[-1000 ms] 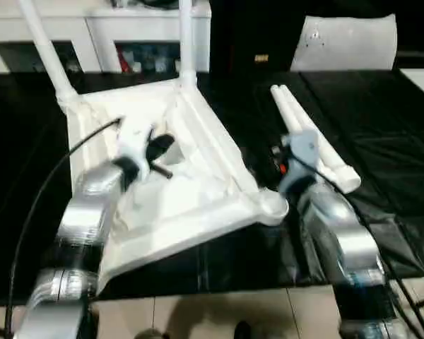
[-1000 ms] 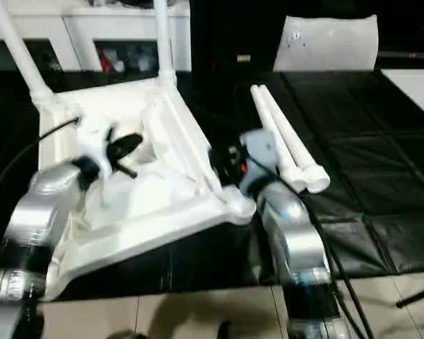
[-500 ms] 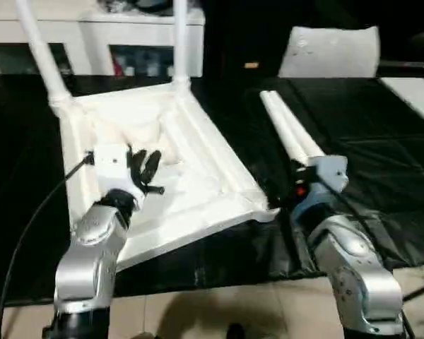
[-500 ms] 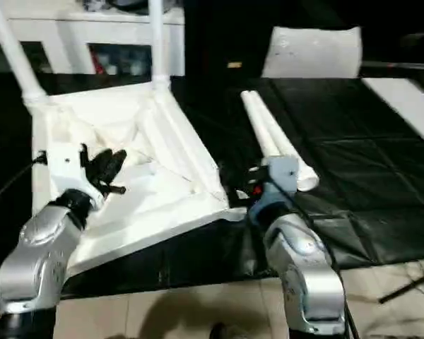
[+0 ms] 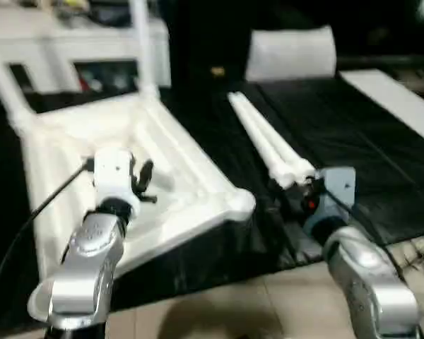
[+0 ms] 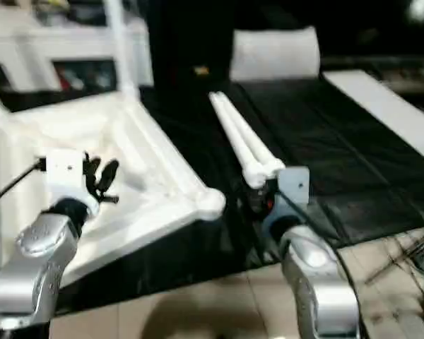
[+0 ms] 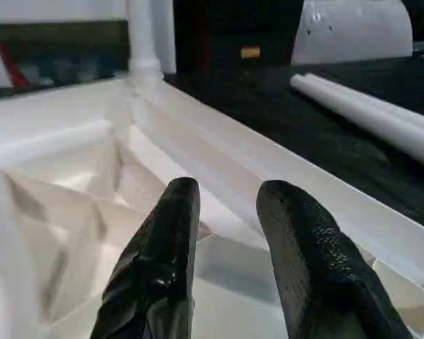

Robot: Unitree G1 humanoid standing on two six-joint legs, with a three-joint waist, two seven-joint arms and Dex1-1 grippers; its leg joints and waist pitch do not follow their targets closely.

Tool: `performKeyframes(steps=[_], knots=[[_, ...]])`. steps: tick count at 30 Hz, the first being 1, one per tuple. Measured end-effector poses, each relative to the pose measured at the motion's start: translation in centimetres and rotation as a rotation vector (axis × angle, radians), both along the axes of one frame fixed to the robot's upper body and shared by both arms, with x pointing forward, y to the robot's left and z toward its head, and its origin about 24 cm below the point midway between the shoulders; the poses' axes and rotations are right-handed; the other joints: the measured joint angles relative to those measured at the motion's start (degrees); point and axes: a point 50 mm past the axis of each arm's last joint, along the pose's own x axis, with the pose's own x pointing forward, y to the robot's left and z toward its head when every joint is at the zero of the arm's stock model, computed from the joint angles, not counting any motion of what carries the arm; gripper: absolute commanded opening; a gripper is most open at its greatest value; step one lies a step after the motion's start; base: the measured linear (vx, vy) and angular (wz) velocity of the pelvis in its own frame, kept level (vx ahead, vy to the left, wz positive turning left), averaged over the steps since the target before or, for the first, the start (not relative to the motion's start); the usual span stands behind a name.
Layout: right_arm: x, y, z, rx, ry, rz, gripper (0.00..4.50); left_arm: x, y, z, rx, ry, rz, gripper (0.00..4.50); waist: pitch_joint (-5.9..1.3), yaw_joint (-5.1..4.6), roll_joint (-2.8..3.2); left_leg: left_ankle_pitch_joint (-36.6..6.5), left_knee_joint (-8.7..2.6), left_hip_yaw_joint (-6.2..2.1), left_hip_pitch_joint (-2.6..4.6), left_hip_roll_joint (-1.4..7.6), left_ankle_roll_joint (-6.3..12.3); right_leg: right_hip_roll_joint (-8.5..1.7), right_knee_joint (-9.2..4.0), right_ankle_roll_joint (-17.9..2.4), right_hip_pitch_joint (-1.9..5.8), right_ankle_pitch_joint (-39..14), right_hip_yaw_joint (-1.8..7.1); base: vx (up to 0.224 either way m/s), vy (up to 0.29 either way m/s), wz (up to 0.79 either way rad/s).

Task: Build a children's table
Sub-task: Rotate table base

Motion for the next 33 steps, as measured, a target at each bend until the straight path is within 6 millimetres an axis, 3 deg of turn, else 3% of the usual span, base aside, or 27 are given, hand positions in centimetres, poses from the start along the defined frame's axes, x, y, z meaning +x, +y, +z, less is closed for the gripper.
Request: performKeyframes(steps=[1, 3, 4, 5, 6, 7, 8, 10, 12, 15, 20, 22, 26, 33], knots=[[-0.1, 0.2, 0.0, 0.001, 0.005, 0.013, 4.5, 0.0, 0.1, -0.1, 0.003, 0.009, 0.009, 1.62, -0.25, -0.6, -0.44, 0.23, -0.29, 0.1, 0.22, 0.14, 0.36, 0.27, 0.8, -1.63, -0.45, 0.26, 0.39, 0.08, -0.083, 0.08], [-0.1, 0.6, 0.4, -0.006, -0.008, 0.039, 4.5, -0.1, 0.3, -0.3, 0.018, 0.027, 0.029, 1.62, -1.04, -0.73, -1.68, 0.43, -0.76, 0.27, 0.33, 0.35, 0.46, 0.55, 2.22, -3.02, -1.29, -0.95, 0.62, 0.067, -0.112, -0.01], [-0.1, 0.6, 0.6, -0.022, -0.016, 0.054, 4.5, -0.3, 0.4, -0.4, 0.03, 0.037, 0.037, 1.62, -1.38, -0.11, -2.15, 0.24, -0.72, 0.75, -0.09, 0.46, 2.27, 1.21, 1.95, -2.91, -1.37, -1.03, 0.73, 0.054, -0.125, -0.02], [-0.1, 0.4, 0.5, -0.03, -0.014, 0.06, 4.5, -0.4, 0.4, -0.5, 0.034, 0.042, 0.036, 1.62, -1.51, 0.75, -2.57, -0.06, 0.19, 1.28, -0.48, 0.28, 5.64, 1.21, 1.76, -2.51, -1.52, -0.92, 0.79, 0.035, -0.131, -0.09], [-0.2, 0.3, 0.5, -0.036, -0.01, 0.062, 4.5, -0.6, 0.1, -0.6, 0.033, 0.045, 0.024, 1.62, -1.49, 1.4, -2.58, 0.08, 0.59, 2.1, -0.95, -0.36, 7.43, 1.23, 1.73, -2.37, -1.55, -0.95, 0.79, 0.028, -0.121, -0.08], [-0.1, 0.1, 0.4, -0.045, -0.009, 0.064, 4.5, -0.9, -0.2, -0.7, 0.034, 0.046, 0.011, 1.62, -1.45, 2.52, -2.67, 0.1, -0.01, 2.65, -0.91, -1.32, 7.25, 1.43, 1.75, -1.92, -1.58, -1.16, 0.97, 0.028, -0.121, -0.08], [-0.2, 0.1, 0.5, -0.048, -0.01, 0.072, 4.5, -1.2, -0.1, -0.6, 0.036, 0.041, 0.01, 1.62, -1.43, 3.21, -2.71, 0.23, -0.56, 2.65, -0.81, -1.23, 6.95, 1.71, 1.65, -1.76, -1.59, -1.15, 1.0, 0.006, -0.099, -0.06], [-0.2, 0.3, 0.5, -0.047, -0.012, 0.096, 4.5, -2.0, 0.1, -0.5, 0.02, 0.034, 0.008, 1.62, -1.42, 4.47, -2.65, 0.98, -1.44, 2.7, -0.68, -0.5, 4.4, 2.3, 1.33, -1.77, -1.74, -0.86, 0.91, 0.004, -0.083, -0.06], [-0.4, 0.7, 0.3, -0.034, -0.007, 0.128, 4.5, -2.7, 0.1, -0.4, -0.03, 0.036, 0.005, 1.81, -1.39, 5.42, -2.69, 1.34, -1.81, 2.72, -0.52, -0.36, 2.86, 2.36, 1.3, -1.71, -1.77, -0.78, 0.86, 0.0, 0.0, 0.0], [-0.5, 1.2, 0.3, -0.015, -0.008, 0.162, 4.5, -3.2, 0.3, -0.1, -0.077, 0.025, 0.017, 2.0, -1.26, 6.63, -2.86, 1.6, -2.43, 3.07, 0.26, -0.31, 0.81, 2.2, 0.57, -1.34, -1.11, -0.4, 0.88, 0.0, 0.0, 0.0], [-0.5, 1.4, 0.3, -0.005, -0.013, 0.176, 4.5, -3.3, 0.9, 0.4, -0.04, -0.004, 0.021, 2.41, -1.08, 6.77, -3.13, 1.45, -2.58, 3.45, 1.08, -0.32, 0.61, 1.8, -1.19, -0.46, 0.22, 0.29, 1.34, -0.001, 0.051, 0.02], [-0.5, 1.3, 0.1, -0.006, -0.014, 0.175, 4.5, -3.2, 1.2, 0.5, -0.025, -0.01, 0.023, 2.6, -0.98, 6.66, -3.49, 1.32, -2.54, 3.72, 1.04, -0.74, 0.85, 1.26, -1.26, -0.09, 0.23, 0.55, 1.52, -0.002, 0.076, -0.02], [-0.6, 1.2, -0.2, -0.008, -0.004, 0.171, 4.5, -3.1, 1.2, 0.3, -0.023, -0.006, 0.016, 2.7, -0.99, 6.73, -3.84, 1.05, -2.53, 4.18, 0.96, -1.03, 1.3, 1.15, -1.32, 0.14, 0.1, 0.76, 2.32, 0.0, 0.015, 0.0], [-1.1, 0.9, -0.8, -0.007, 0.022, 0.155, 4.5, -3.0, 0.7, 0.2, 0.017, 0.003, -0.024, 3.27, -0.85, 6.69, -3.61, 0.95, -2.59, 4.99, 1.12, -1.01, 1.43, 1.18, -1.06, 0.2, -0.32, 0.77, 3.03, 0.0, 0.0, 0.0]])
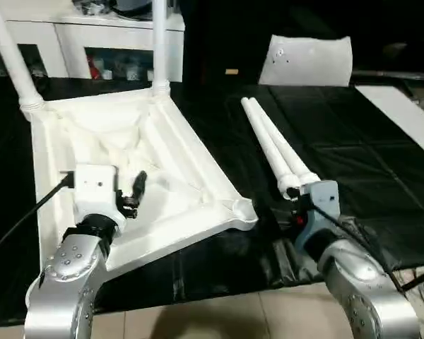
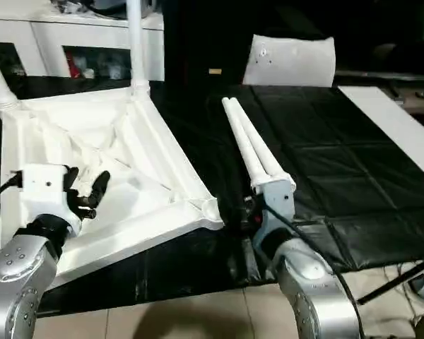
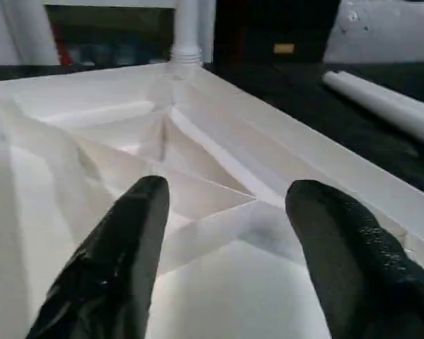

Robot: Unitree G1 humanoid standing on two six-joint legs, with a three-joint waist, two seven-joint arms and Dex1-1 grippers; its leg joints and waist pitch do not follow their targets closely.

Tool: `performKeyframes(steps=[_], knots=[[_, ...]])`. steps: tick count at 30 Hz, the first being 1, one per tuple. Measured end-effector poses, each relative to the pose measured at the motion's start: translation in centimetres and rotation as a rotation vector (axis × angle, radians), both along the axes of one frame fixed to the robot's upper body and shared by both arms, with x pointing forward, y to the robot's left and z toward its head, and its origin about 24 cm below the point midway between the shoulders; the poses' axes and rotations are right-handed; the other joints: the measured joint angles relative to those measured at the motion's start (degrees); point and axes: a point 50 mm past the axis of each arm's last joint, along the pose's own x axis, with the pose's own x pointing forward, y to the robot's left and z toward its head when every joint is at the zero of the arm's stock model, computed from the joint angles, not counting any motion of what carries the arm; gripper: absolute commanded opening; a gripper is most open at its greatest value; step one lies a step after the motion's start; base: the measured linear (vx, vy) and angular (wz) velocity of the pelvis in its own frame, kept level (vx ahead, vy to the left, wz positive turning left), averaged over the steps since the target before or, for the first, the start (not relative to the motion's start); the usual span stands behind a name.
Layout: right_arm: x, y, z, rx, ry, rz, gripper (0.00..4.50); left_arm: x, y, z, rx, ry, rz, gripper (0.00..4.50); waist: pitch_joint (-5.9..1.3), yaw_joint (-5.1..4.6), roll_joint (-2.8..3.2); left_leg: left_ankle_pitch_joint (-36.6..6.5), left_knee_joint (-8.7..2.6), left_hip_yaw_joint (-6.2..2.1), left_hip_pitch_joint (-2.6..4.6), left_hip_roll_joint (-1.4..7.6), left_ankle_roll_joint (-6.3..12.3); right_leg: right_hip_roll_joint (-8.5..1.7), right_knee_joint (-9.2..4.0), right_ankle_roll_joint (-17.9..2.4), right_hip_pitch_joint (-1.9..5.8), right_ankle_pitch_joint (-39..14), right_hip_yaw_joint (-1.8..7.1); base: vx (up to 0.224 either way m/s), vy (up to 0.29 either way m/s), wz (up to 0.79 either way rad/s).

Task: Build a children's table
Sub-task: Rotate table base

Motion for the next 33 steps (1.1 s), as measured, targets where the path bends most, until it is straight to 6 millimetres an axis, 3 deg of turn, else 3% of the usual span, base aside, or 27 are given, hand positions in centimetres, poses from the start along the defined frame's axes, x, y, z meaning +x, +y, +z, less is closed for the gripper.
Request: performKeyframes(steps=[4, 7, 9, 10, 11, 12, 13, 14, 15, 16, 17, 18, 19, 20, 21, 22, 23, 24, 25, 26, 27, 28, 29, 30, 31, 32, 33], knots=[[0.0, -0.3, 0.1, -0.008, -0.005, -0.018, 4.5, 0.1, -0.2, -0.5, -0.015, 0.021, 0.005, 3.55, 0.09, -0.36, 0.17, 0.03, 0.0, -0.28, -0.15, 0.17, -0.05, 0.16, 0.02, -0.11, 0.08, 0.09, -0.28, 0.0, 0.0, 0.0], [0.3, -0.8, 0.3, -0.019, -0.011, -0.06, 4.5, 0.5, -0.3, -0.1, -0.008, 0.004, -0.001, 3.92, 0.53, -2.13, 1.17, 0.47, 0.31, -4.45, -1.44, -0.23, -0.43, 0.04, 0.06, -1.12, 0.81, -0.15, -3.33, -0.003, -0.056, 0.35], [0.4, -0.9, 0.4, -0.017, -0.018, -0.08, 4.5, 0.6, -0.1, 0.0, 0.005, 0.002, 0.015, 4.1, 0.51, -3.19, 0.91, 1.17, 0.3, -6.99, -1.58, -0.6, -0.42, 1.05, 2.16, -4.44, 0.82, -2.22, -3.02, 0.046, -0.133, 0.53], [0.5, -1.1, 0.5, -0.016, -0.022, -0.088, 4.5, 0.6, 0.1, -0.1, -0.007, 0.003, 0.034, 4.1, 0.5, -2.92, 0.32, 1.33, 0.18, -5.86, -0.94, 0.21, -0.63, 1.56, 3.89, -5.72, 0.37, -3.3, -1.68, 0.048, -0.164, 0.55], [0.5, -1.1, 0.6, -0.012, -0.025, -0.09, 4.5, 0.6, 0.1, -0.1, -0.016, 0.006, 0.046, 4.23, 0.42, -2.71, 0.11, 1.41, 0.15, -5.03, -0.86, 0.76, -0.63, 1.74, 5.05, -5.17, 0.15, -4.14, -1.13, 0.01, -0.225, 0.34], [0.6, -1.2, 0.7, -0.014, -0.026, -0.093, 4.5, 0.6, 0.1, -0.2, -0.019, 0.009, 0.052, 4.37, -0.02, -2.12, -0.8, 1.25, 1.04, -3.73, -0.84, 0.73, 0.05, 2.08, 5.22, -4.17, -0.13, -4.39, -0.84, -0.003, -0.205, 0.01], [0.5, -1.5, 0.6, -0.022, -0.015, -0.1, 4.5, 0.6, -0.2, -0.2, -0.026, 0.014, 0.047, 4.37, 0.05, -0.72, -0.97, -1.14, 5.09, -2.47, -1.73, 0.29, 4.68, 2.19, 5.31, -3.94, -0.51, -4.38, -0.43, -0.003, -0.205, 0.01], [0.5, -1.7, 0.4, -0.027, -0.004, -0.101, 4.5, 0.6, -0.4, -0.3, -0.026, 0.023, 0.035, 4.47, 0.09, 0.06, -1.16, -1.64, 7.02, -1.63, -2.12, -1.39, 5.5, 2.17, 5.04, -3.6, -0.48, -4.15, -0.12, 0.01, -0.177, -0.12], [0.4, -1.7, 0.4, -0.031, 0.003, -0.096, 4.5, 0.6, -0.6, -0.3, -0.021, 0.025, 0.027, 4.47, 0.13, 0.39, -1.28, -1.65, 6.67, -1.25, -1.95, -3.43, 5.53, 2.27, 4.74, -2.93, -0.51, -3.75, -0.03, -0.02, -0.174, -0.07], [0.4, -1.7, 0.5, -0.035, 0.003, -0.09, 4.5, 0.7, -0.6, -0.2, -0.012, 0.022, 0.025, 4.47, 0.05, 0.88, -0.63, -1.68, 4.41, -1.08, -1.56, -5.17, 5.57, 3.35, 4.13, -2.31, -0.53, -3.39, -0.27, -0.02, -0.174, -0.07], [0.4, -1.6, 0.5, -0.031, 0.004, -0.087, 4.5, 0.7, -0.4, -0.1, -0.001, 0.021, 0.026, 4.47, 0.06, 1.32, 0.24, -1.51, 3.22, -1.91, -1.59, -5.82, 5.12, 4.66, 3.21, -1.63, -0.3, -2.97, -0.79, -0.019, -0.128, -0.12], [0.3, -1.3, 0.3, -0.023, 0.01, -0.078, 4.5, 0.6, 0.0, -0.2, 0.015, 0.023, 0.035, 4.47, 0.19, 1.43, 0.68, -1.53, 3.01, -2.76, -1.6, -4.62, 5.32, 5.37, 2.22, -0.71, 0.12, -2.43, -1.48, 0.005, -0.121, -0.15], [0.2, -0.8, 0.3, -0.015, 0.012, -0.056, 4.5, 0.6, 0.4, -0.1, 0.028, 0.021, 0.045, 4.47, 0.31, 1.35, 1.24, -0.93, 2.58, -3.35, -1.37, -3.37, 3.93, 6.01, 1.63, 1.51, 0.4, -2.34, -2.14, 0.005, -0.121, -0.15], [0.1, -0.5, 0.2, -0.01, 0.013, -0.044, 4.5, 0.6, 0.5, 0.0, 0.032, 0.02, 0.049, 4.47, 0.4, 1.12, 0.96, -0.75, 2.34, -2.75, -0.84, -3.1, 3.32, 5.87, 3.16, 2.17, -0.12, -2.62, -1.36, 0.027, -0.138, -0.03], [0.1, -0.2, 0.3, -0.003, 0.009, -0.033, 4.5, 0.6, 0.8, 0.0, 0.036, 0.019, 0.059, 4.47, 0.52, 0.88, 0.12, -0.76, 2.45, -2.28, -0.47, -3.56, 2.77, 5.79, 4.93, 1.38, -0.4, -3.58, 0.26, -0.023, -0.133, 0.09], [0.0, -0.2, 0.3, -0.004, 0.011, -0.029, 4.5, 0.6, 0.8, 0.0, 0.033, 0.018, 0.061, 4.47, 1.01, 1.63, -0.95, -1.24, 3.61, -0.87, 0.31, -4.05, 2.13, 5.88, 5.44, -3.54, -0.14, -4.64, 1.04, -0.023, -0.133, 0.09], [0.0, -0.4, 0.2, -0.009, 0.013, -0.036, 4.5, 0.6, 0.6, 0.0, 0.027, 0.019, 0.051, 4.47, 1.33, 1.86, -0.36, -2.02, 6.39, -0.34, 0.18, -3.74, 3.4, 6.18, 5.48, -3.78, -0.21, -4.8, 1.07, -0.101, -0.139, 0.04], [0.0, -0.5, 0.2, -0.01, 0.013, -0.039, 4.5, 0.6, 0.4, -0.1, 0.026, 0.022, 0.037, 4.47, 1.72, 1.88, -0.4, -2.64, 8.84, 0.01, -0.04, -3.97, 4.36, 6.18, 5.21, -3.84, 0.16, -4.87, 1.2, -0.03, -0.088, -0.17], [0.0, -0.4, 0.2, -0.005, 0.013, -0.037, 4.5, 0.5, 0.4, -0.1, 0.03, 0.025, 0.034, 4.47, 1.76, 1.89, -0.04, -3.39, 8.87, 0.24, 0.33, -4.93, 5.57, 6.22, 3.98, -3.75, 0.55, -4.84, 1.18, -0.03, -0.088, -0.17], [0.1, -0.4, 0.2, -0.006, 0.013, -0.036, 4.5, 0.6, 0.4, 0.0, 0.033, 0.021, 0.029, 4.47, 1.7, 1.85, 0.39, -4.03, 6.91, 0.36, 1.33, -5.49, 6.64, 6.51, 2.75, -2.76, 0.89, -4.26, 1.24, 0.0, 0.0, 0.0], [0.1, -0.4, 0.2, -0.008, 0.014, -0.036, 4.5, 0.6, 0.3, 0.1, 0.032, 0.017, 0.023, 4.47, 1.77, 1.76, 0.94, -4.82, 4.01, 0.34, 3.04, -5.59, 7.91, 7.33, 1.1, -1.92, 1.51, -3.76, 1.07, 0.0, 0.0, 0.0], [0.1, -0.3, 0.2, -0.004, 0.014, -0.032, 4.5, 0.6, 0.3, 0.1, 0.035, 0.019, 0.024, 4.47, 2.08, 1.61, 1.73, -5.04, 1.91, -0.18, 4.47, -3.99, 5.29, 7.79, -0.87, -0.97, 2.95, -3.38, -0.41, 0.0, 0.0, 0.0], [0.1, -0.1, 0.3, 0.0, 0.01, -0.026, 4.5, 0.6, 0.5, 0.1, 0.042, 0.021, 0.026, 4.47, 2.14, 1.28, 1.87, -4.49, 1.4, -0.01, 5.26, -2.92, 3.01, 7.44, 1.1, 2.01, 3.01, -5.3, -1.58, 0.0, 0.0, 0.0], [0.1, 0.2, 0.3, 0.008, 0.01, -0.013, 4.5, 0.5, 0.6, 0.1, 0.05, 0.02, 0.028, 4.47, 1.97, 0.52, 1.41, -4.5, 1.38, 0.23, 5.48, -2.95, 2.9, 5.34, 5.87, 1.96, 1.72, -5.82, -1.32, 0.0, 0.0, 0.0], [0.1, 0.5, 0.4, 0.017, 0.009, 0.006, 4.5, 0.5, 0.8, 0.2, 0.055, 0.018, 0.032, 4.47, 1.29, 0.16, 0.11, -4.58, 1.42, 0.7, 5.66, -3.12, 2.58, 1.81, 8.59, 0.73, 1.45, -5.24, 0.67, 0.0, 0.0, 0.0], [0.2, 0.6, 0.5, 0.019, 0.0, 0.018, 4.5, 0.5, 0.9, 0.3, 0.057, 0.014, 0.038, 4.47, 1.04, 0.1, -1.05, -4.78, 1.54, 1.42, 5.67, -3.44, 2.27, -0.89, 6.29, 0.09, 2.04, -5.11, 2.66, 0.052, -0.034, 0.24], [0.4, 0.8, 0.8, 0.015, -0.01, 0.032, 4.5, 0.3, 1.1, 0.3, 0.058, 0.014, 0.046, 4.47, 0.91, 0.42, -1.49, -5.12, 1.92, 1.63, 5.47, -3.43, 1.88, -2.18, 5.2, 1.7, 2.34, -5.31, 2.81, 0.045, -0.079, -0.1]])
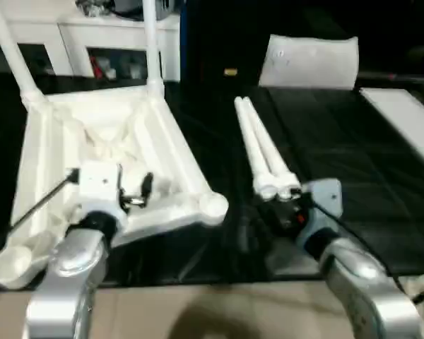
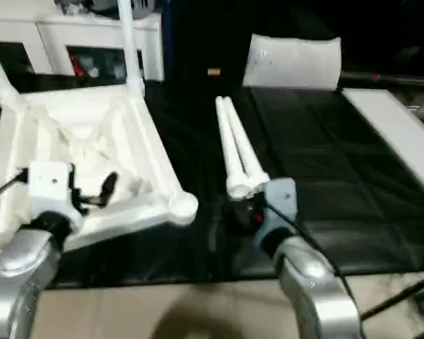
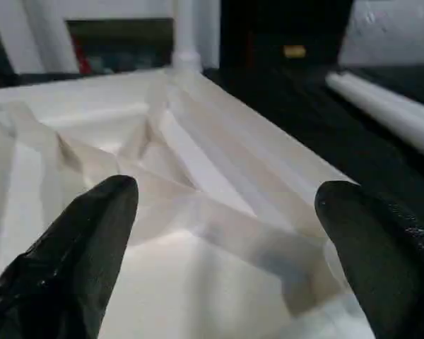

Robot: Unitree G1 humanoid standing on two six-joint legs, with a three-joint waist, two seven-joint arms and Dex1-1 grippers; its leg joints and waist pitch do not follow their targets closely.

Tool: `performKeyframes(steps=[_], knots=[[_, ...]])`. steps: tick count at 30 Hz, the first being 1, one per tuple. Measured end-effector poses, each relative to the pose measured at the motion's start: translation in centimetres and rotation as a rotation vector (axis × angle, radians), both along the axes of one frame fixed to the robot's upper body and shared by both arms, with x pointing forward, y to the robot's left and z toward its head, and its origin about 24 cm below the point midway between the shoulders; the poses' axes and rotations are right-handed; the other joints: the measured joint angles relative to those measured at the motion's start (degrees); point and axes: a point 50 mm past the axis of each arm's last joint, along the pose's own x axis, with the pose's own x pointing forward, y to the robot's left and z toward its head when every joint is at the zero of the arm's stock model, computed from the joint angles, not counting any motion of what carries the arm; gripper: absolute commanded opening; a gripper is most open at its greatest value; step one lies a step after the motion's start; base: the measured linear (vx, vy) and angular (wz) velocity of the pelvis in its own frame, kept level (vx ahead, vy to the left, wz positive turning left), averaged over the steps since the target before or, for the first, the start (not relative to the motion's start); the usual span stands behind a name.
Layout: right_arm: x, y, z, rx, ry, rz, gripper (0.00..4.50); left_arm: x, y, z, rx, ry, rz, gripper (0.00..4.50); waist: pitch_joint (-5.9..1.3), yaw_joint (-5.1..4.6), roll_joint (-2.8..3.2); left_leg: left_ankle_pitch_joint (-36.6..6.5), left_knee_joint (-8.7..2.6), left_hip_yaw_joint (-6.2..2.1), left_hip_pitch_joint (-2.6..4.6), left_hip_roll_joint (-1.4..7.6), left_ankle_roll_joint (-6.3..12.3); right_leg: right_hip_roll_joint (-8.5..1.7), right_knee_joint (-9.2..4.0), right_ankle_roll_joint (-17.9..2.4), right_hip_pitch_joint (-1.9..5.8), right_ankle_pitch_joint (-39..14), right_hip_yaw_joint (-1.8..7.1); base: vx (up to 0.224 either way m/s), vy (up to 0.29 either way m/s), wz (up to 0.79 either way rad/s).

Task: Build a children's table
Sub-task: Rotate table base, then insert table leg to table base

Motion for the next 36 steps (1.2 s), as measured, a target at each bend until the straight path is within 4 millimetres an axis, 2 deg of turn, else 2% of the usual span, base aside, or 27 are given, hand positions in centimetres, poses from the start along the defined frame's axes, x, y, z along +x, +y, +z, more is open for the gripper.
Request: performKeyframes(steps=[1, 2, 3, 4, 5, 6, 7, 8, 9, 10, 11, 12, 13, 14, 15, 16, 17, 18, 20, 23, 25, 27, 31, 36], knots=[[0.0, -0.1, 0.0, -0.008, -0.001, 0.007, 4.5, -0.1, -0.1, -0.3, -0.011, 0.015, 0.0, 4.47, -0.34, 0.53, 0.44, -0.19, 0.65, -1.95, -0.95, -0.08, 0.82, 0.85, -1.11, -0.36, 0.52, 0.18, -0.4, 0.045, -0.079, -0.1], [-0.1, -0.3, -0.2, -0.015, 0.007, 0.004, 4.5, 0.0, -0.9, -0.3, -0.022, 0.015, -0.029, 4.47, -0.36, 0.46, 1.38, -0.65, 2.36, -3.38, -2.66, 0.01, 2.48, 0.89, -1.83, -0.4, 0.71, 0.24, -1.53, 0.049, -0.072, 0.05], [-0.1, -0.7, -0.4, -0.026, 0.018, -0.003, 4.5, 0.0, -1.3, -0.3, -0.026, 0.013, -0.046, 4.47, -0.39, 0.62, 1.96, -0.73, 3.62, -3.91, -4.24, 0.01, 2.76, 0.86, -2.3, -0.38, 0.97, 0.26, -2.13, 0.071, -0.014, 0.42], [-0.1, -0.7, -0.4, -0.026, 0.021, -0.005, 4.5, 0.0, -1.3, -0.1, -0.023, 0.007, -0.048, 4.47, -0.4, 0.57, 2.41, 0.18, 4.12, -4.27, -6.72, 0.23, 4.16, 0.38, -2.63, -0.09, 1.6, -0.06, -3.69, 0.071, -0.014, 0.42], [-0.1, -0.7, -0.4, -0.026, 0.02, -0.002, 4.5, 0.0, -1.3, 0.0, -0.02, 0.003, -0.047, 4.47, -0.36, 0.56, 2.95, 1.13, 2.84, -4.29, -7.94, 0.82, 5.18, 0.27, -3.12, 0.09, 2.56, -0.4, -5.22, 0.098, 0.02, 0.53], [0.0, -0.6, -0.4, -0.024, 0.018, 0.002, 4.5, -0.1, -1.2, 0.2, -0.015, -0.003, -0.047, 4.47, -0.3, 0.69, 4.04, 2.93, 1.99, -4.37, -8.41, 1.36, 5.3, 0.39, -3.58, 0.32, 3.91, -0.84, -6.6, 0.127, 0.066, 0.58], [0.0, -0.3, -0.4, -0.018, 0.02, 0.01, 4.5, -0.2, -0.9, 0.2, -0.006, -0.002, -0.038, 4.47, -0.25, 0.8, 4.38, 4.07, 1.93, -4.91, -7.99, 1.63, 4.13, 0.42, -4.49, 0.85, 5.54, -1.26, -7.85, 0.127, 0.066, 0.58], [0.0, 0.1, -0.3, -0.006, 0.016, 0.028, 4.5, -0.2, -0.7, 0.2, 0.0, -0.001, -0.03, 4.47, -0.23, 0.5, 4.33, 4.05, 1.66, -5.73, -7.64, 1.33, 2.97, 0.5, -5.14, 1.04, 6.17, -1.49, -8.07, 0.185, 0.082, 0.6], [0.2, 0.9, 0.0, 0.014, 0.006, 0.057, 4.5, -0.3, -0.3, 0.1, 0.005, 0.002, -0.014, 4.47, -0.18, 0.07, 3.81, 3.93, 1.2, -5.95, -7.26, 0.78, 2.57, 0.92, -4.65, -0.06, 5.75, -2.16, -6.65, 0.228, 0.051, 0.48], [0.3, 1.7, 0.7, 0.038, -0.021, 0.101, 4.5, -0.5, 0.4, -0.1, 0.017, 0.017, 0.011, 4.47, -0.29, -0.43, 3.03, 3.35, 1.24, -5.96, -6.89, -0.04, 2.85, 1.75, -0.95, -1.67, 3.97, -3.12, -3.81, 0.228, 0.051, 0.48], [0.3, 1.8, 0.9, 0.041, -0.031, 0.113, 4.5, -0.6, 0.5, -0.2, 0.017, 0.026, 0.015, 4.47, -0.36, -0.83, 2.9, 2.9, 1.32, -5.96, -6.4, -0.27, 3.07, 2.38, 1.49, -1.52, 2.61, -3.2, -2.59, 0.194, 0.048, 0.18], [0.3, 1.7, 0.8, 0.036, -0.031, 0.121, 4.5, -0.6, 0.4, -0.2, 0.015, 0.025, 0.011, 4.47, -0.58, -1.07, 2.63, 2.64, 1.29, -5.66, -6.02, -0.5, 3.38, 2.63, 2.9, -1.0, 0.74, -3.11, -1.88, 0.149, 0.05, 0.07], [0.2, 1.7, 0.8, 0.033, -0.03, 0.124, 4.5, -0.6, 0.2, -0.1, 0.015, 0.022, 0.006, 4.47, -0.66, -1.65, 2.18, 2.18, 1.26, -5.18, -5.52, -0.97, 3.49, 2.55, 3.18, 0.17, -1.56, -2.4, -1.18, 0.149, 0.05, 0.07], [0.2, 1.7, 0.7, 0.033, -0.028, 0.124, 4.5, -0.6, 0.2, 0.0, 0.018, 0.019, 0.002, 4.47, -0.83, -2.0, 1.46, 1.97, 1.1, -4.59, -5.14, -1.59, 3.52, 2.02, 2.46, 0.86, -3.18, -1.55, -0.81, 0.115, 0.026, 0.01], [0.2, 1.7, 0.7, 0.034, -0.027, 0.123, 4.5, -0.6, 0.1, 0.1, 0.021, 0.014, -0.001, 4.47, -0.97, -2.26, 0.35, 1.68, 1.11, -3.93, -4.78, -2.42, 3.4, 1.71, -0.44, 0.59, -4.03, -0.12, 0.44, 0.09, -0.029, -0.02], [0.3, 1.5, 0.6, 0.024, -0.027, 0.108, 4.5, -0.6, -0.1, 0.1, 0.018, 0.012, -0.007, 4.47, -1.17, -2.22, -1.36, 1.21, 1.41, -3.46, -4.66, -3.41, 3.08, 1.08, -1.3, 0.78, -3.9, 3.94, 1.91, 0.09, -0.029, -0.02], [0.3, 1.2, 0.4, 0.015, -0.018, 0.09, 4.5, -0.6, -0.4, 0.0, 0.009, 0.016, -0.02, 4.47, -1.18, -1.75, -1.12, 1.09, 1.2, -3.31, -4.45, -3.18, 3.15, 1.38, -1.65, 0.26, -3.79, 3.65, 2.06, 0.067, -0.078, -0.06], [0.4, 1.1, 0.3, 0.011, -0.014, 0.073, 4.5, -0.6, -0.9, 0.0, 0.004, 0.014, -0.042, 4.47, -1.08, -1.62, -0.72, 1.2, 0.95, -3.79, -4.55, -2.99, 3.17, 1.78, -2.23, 0.0, -3.58, 3.89, 2.02, 0.054, -0.071, -0.06], [0.8, 0.8, 0.2, -0.004, -0.011, 0.025, 4.5, -0.5, -0.9, 0.2, 0.016, 0.011, -0.065, 4.47, -1.08, -1.3, -0.63, 1.76, 0.55, -4.01, -4.59, -2.78, 1.66, 2.09, -2.31, -0.42, -3.64, 4.25, 1.82, 0.027, -0.036, -0.03], [1.8, 0.9, 1.1, -0.047, -0.005, -0.019, 4.5, -0.1, -0.9, 0.6, 0.008, 0.006, -0.122, 4.47, -0.85, -1.64, -0.35, 2.0, 0.56, -4.05, -4.96, -2.33, 1.26, 2.41, -3.04, -0.96, -3.69, 4.87, 1.5, 0.0, 0.0, 0.0], [2.3, 0.8, 1.2, -0.082, 0.035, -0.046, 4.5, 0.1, -1.2, 0.8, 0.003, 0.002, -0.178, 4.47, -0.6, -1.76, -0.04, 2.02, 0.56, -4.03, -4.78, -2.18, 1.07, 2.46, -3.36, -1.22, -3.36, 5.12, 1.4, 0.0, 0.0, 0.0], [2.6, 0.7, 1.0, -0.095, 0.08, -0.063, 4.5, 0.3, -1.6, 1.0, 0.015, 0.004, -0.236, 4.47, -0.18, -1.94, 0.1, 1.72, 0.56, -3.99, -4.41, -2.15, 0.91, 2.46, -3.42, -1.28, -3.03, 5.2, 1.41, -0.067, -0.001, 0.01], [5.3, -0.1, 1.3, -0.092, 0.175, -0.141, 4.5, 0.7, -3.2, 1.8, 0.063, 0.018, -0.461, 4.47, 0.26, -2.45, 0.54, 2.01, 0.56, -3.76, -4.43, -1.96, 0.57, 2.42, -3.42, -1.04, -3.02, 5.08, 1.4, -0.075, -0.012, 0.02], [7.5, -0.5, 0.8, -0.141, 0.268, -0.186, 4.5, 0.5, -4.2, 1.7, 0.041, 0.073, -0.632, 4.47, 0.3, -2.94, 0.61, 2.61, 0.56, -3.16, -4.56, -1.37, 0.18, 2.41, -3.21, -1.16, -3.07, 5.37, 1.22, -0.011, -0.002, 0.01]])
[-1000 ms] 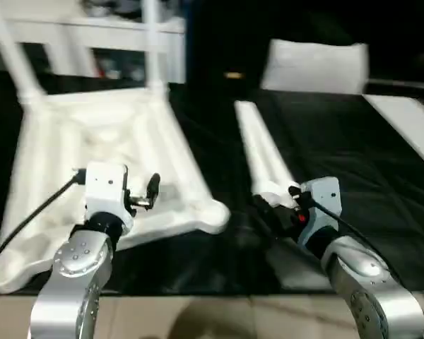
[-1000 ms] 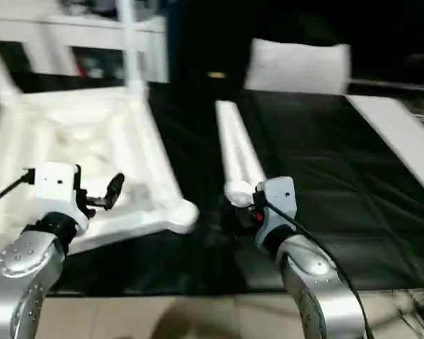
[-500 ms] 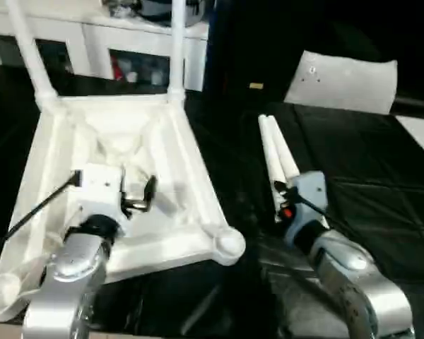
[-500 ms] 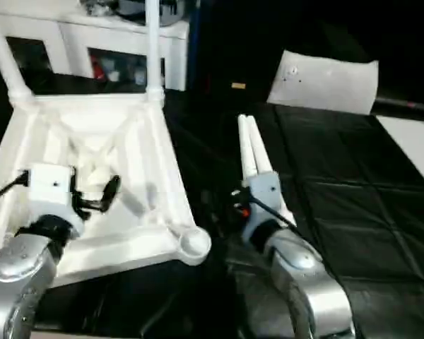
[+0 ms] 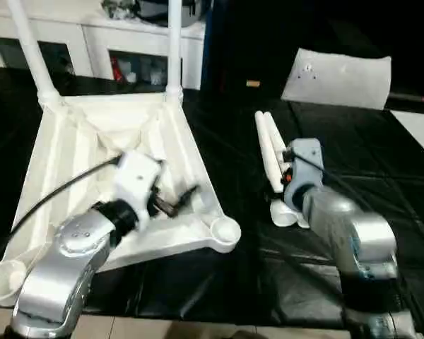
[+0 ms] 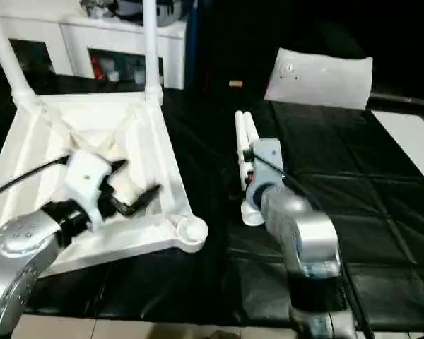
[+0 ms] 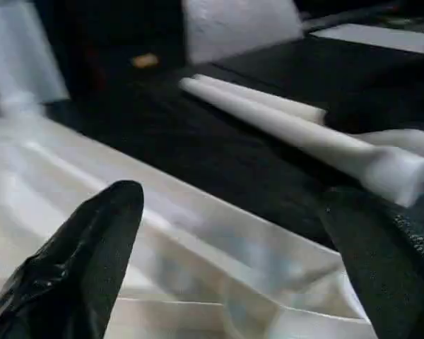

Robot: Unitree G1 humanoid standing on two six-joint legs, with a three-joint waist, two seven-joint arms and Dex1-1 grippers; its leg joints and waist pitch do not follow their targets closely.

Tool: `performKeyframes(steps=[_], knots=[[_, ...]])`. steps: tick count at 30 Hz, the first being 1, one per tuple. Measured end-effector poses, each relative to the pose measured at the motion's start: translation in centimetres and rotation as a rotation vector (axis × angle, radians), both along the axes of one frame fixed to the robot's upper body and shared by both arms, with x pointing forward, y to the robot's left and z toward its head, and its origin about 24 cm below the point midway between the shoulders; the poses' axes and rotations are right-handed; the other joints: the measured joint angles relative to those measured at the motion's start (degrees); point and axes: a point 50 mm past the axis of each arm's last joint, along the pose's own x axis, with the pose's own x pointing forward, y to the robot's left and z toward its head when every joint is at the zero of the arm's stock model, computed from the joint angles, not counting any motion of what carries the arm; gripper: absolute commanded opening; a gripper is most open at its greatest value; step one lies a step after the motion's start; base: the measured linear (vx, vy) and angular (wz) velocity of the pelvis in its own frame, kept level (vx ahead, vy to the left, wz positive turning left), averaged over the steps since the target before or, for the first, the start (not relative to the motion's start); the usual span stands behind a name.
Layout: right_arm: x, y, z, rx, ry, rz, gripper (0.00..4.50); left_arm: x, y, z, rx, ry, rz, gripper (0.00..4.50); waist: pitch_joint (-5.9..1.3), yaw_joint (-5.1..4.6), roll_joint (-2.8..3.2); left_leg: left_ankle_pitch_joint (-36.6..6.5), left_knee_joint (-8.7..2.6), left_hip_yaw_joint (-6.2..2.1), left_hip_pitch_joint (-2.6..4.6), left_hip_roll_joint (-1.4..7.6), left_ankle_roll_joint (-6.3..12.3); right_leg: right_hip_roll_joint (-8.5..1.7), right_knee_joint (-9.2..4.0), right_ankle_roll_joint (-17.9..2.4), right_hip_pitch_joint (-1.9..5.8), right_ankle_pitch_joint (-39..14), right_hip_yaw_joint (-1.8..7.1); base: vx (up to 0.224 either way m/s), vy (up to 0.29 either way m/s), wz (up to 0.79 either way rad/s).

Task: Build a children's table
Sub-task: Insert table leg to table base

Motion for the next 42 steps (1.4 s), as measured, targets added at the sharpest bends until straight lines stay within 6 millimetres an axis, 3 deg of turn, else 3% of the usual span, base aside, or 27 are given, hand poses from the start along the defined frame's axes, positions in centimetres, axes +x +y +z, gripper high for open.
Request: performKeyframes(steps=[3, 8, 14, 21, 26, 42], knots=[[1.2, 0.2, -0.4, -0.007, 0.07, 0.004, 4.5, -0.3, 0.1, -0.1, 0.009, 0.043, -0.062, 4.47, 0.0, -0.18, 0.0, 0.22, -0.03, 0.08, -0.19, 0.21, 0.05, 0.0, 0.09, -0.23, -0.13, 0.16, -0.24, 0.0, 0.0, 0.0], [3.3, 0.0, -0.4, -0.011, 0.148, -0.023, 4.5, -0.8, -0.1, 0.0, 0.023, 0.088, -0.162, 4.47, -0.06, 0.04, -0.09, 0.77, -0.09, 0.1, -1.19, 0.53, -0.05, 0.01, 0.1, -0.75, -0.94, 0.37, -0.75, 0.0, 0.0, 0.0], [4.0, -0.5, -1.8, -0.051, 0.236, -0.057, 4.5, -1.5, -0.1, -0.2, 0.032, 0.125, -0.193, 4.47, -0.05, 0.98, -0.21, 0.84, -0.09, 0.35, -1.29, 0.89, -0.18, 0.09, 0.08, -0.9, -1.02, 0.34, -0.9, 0.0, 0.0, 0.0], [4.9, -0.9, -2.1, -0.053, 0.268, -0.076, 4.5, -1.8, -0.3, -0.5, 0.032, 0.154, -0.217, 4.47, -0.06, 1.13, -0.29, 0.9, -0.09, 0.84, -1.29, 1.34, -0.35, 0.1, 0.12, -1.06, -1.0, 0.53, -1.0, 0.0, 0.0, 0.0], [4.6, -0.9, -3.1, -0.037, 0.325, -0.061, 4.1, -1.9, -0.3, -0.5, 0.035, 0.159, -0.221, 4.5, -0.08, 1.14, -0.34, 1.12, -0.09, 1.54, -1.33, 1.82, -0.51, 0.1, 0.13, -0.99, -1.02, 0.55, -1.07, 0.0, 0.0, 0.0], [5.3, -0.7, -3.4, 0.006, 0.376, -0.041, 2.78, -1.8, -0.4, -0.6, 0.041, 0.158, -0.209, 4.5, -0.14, 1.06, -0.71, 1.15, -0.09, 1.6, -1.38, 1.94, -0.57, 0.16, 0.14, -1.04, -1.08, 0.58, -1.11, 0.0, 0.0, 0.0]])
